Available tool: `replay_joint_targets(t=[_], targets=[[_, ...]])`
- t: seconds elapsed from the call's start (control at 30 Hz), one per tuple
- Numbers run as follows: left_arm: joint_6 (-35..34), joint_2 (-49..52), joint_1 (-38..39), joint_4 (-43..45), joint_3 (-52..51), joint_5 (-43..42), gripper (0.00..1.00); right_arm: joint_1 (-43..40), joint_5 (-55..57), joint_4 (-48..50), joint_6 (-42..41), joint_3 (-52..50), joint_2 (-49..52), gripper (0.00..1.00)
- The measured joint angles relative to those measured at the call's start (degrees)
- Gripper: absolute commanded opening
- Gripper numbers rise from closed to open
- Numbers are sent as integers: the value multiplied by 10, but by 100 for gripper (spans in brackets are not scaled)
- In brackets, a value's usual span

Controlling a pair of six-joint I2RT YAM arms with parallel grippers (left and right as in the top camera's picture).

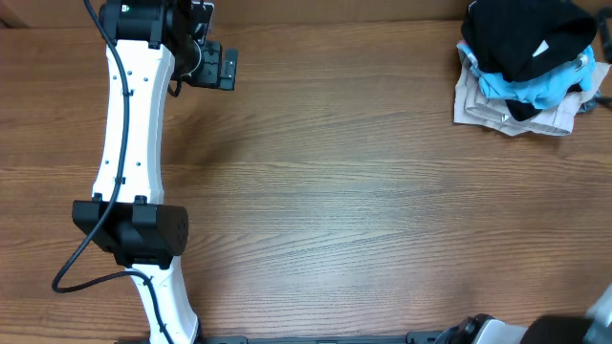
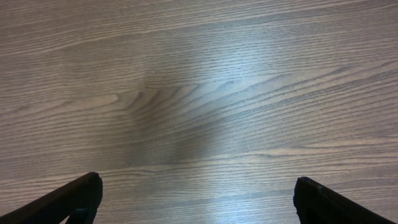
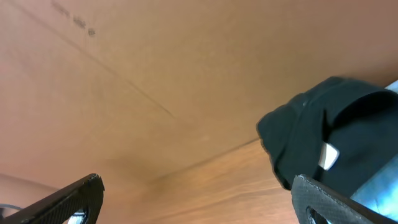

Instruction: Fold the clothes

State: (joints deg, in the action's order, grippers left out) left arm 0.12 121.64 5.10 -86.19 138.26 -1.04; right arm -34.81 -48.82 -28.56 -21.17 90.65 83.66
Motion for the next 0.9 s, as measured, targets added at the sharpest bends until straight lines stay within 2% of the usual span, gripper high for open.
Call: replay_joint_targets(t=[0.17,0.37,0.57,0.9], targets=[[0,0,0,0,0,0,100,94,137,-58,101,0,-116,100],[0,0,0,0,0,0,100,194,224,-131,148,3,-212,100],[0,0,0,0,0,0,100,214,253,-186,159,5,-209,100],[0,0,0,0,0,0,100,216,303,-106,163,4,-165,100]])
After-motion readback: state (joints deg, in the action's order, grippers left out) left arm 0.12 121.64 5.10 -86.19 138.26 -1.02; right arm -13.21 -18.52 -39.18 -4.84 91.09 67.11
